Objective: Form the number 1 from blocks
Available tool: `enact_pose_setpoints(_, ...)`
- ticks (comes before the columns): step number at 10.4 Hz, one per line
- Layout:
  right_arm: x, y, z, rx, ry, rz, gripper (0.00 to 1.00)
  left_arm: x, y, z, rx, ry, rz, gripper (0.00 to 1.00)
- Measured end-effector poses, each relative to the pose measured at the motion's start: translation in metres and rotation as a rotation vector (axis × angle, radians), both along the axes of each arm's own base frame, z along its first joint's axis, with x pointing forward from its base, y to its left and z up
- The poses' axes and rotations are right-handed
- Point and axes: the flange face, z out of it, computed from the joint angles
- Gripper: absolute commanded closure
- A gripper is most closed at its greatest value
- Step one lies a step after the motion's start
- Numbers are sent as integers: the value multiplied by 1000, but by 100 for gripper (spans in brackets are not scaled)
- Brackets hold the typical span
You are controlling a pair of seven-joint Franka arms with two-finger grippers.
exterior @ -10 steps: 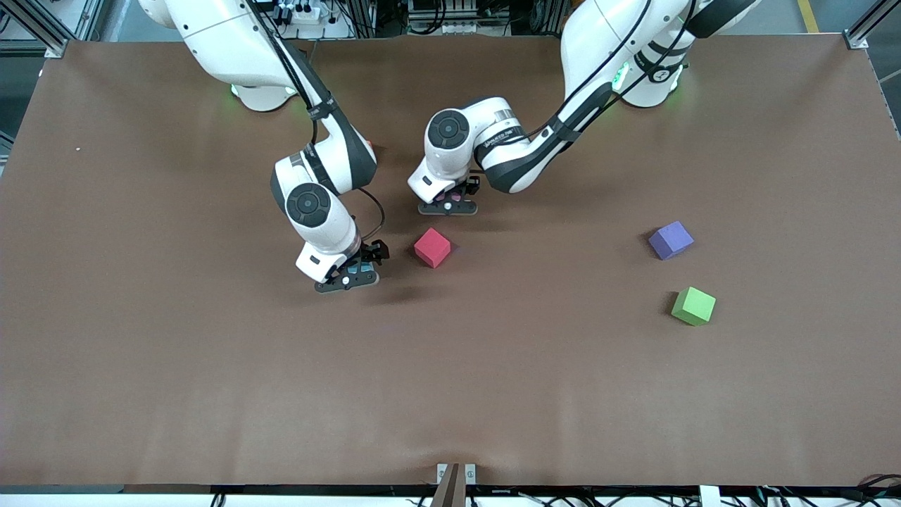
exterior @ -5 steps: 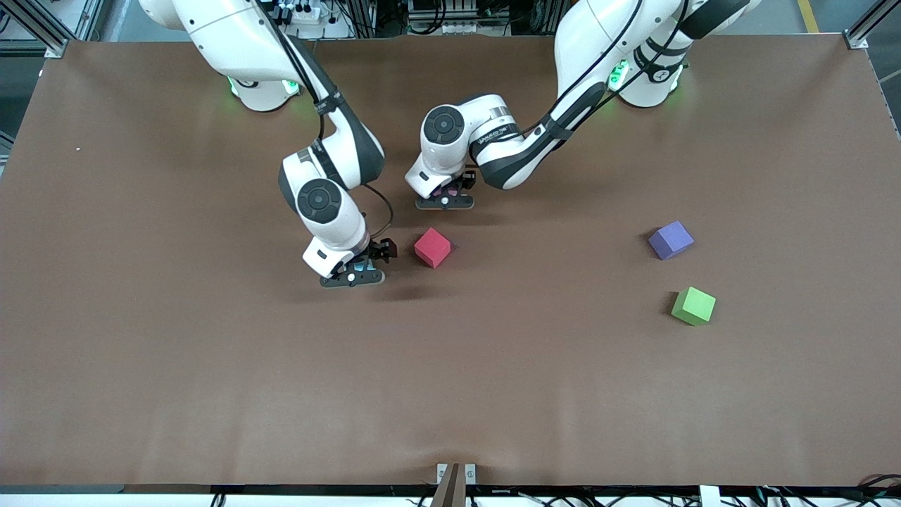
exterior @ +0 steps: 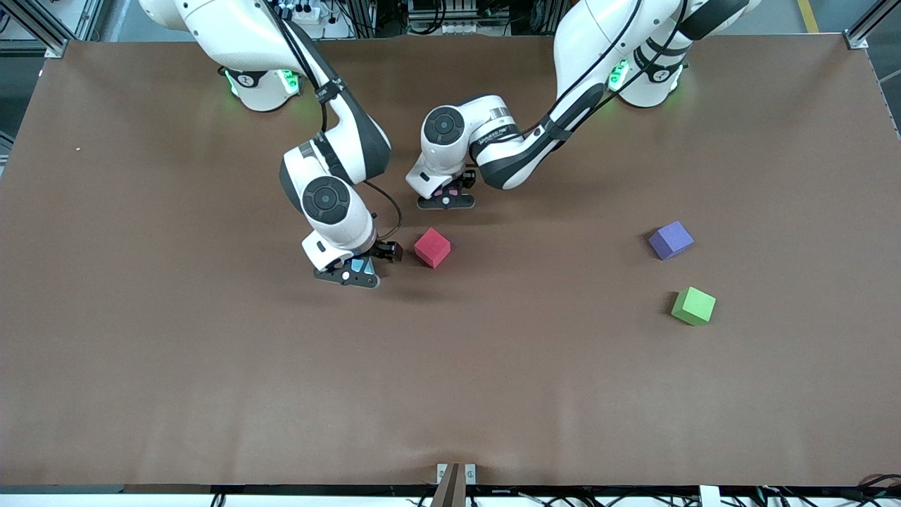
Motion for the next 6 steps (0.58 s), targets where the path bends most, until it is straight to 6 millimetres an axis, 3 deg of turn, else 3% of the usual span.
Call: enact_pose_setpoints(6, -2, 3, 0, 15, 11, -47, 0, -8, -5, 0, 4, 2, 7, 100)
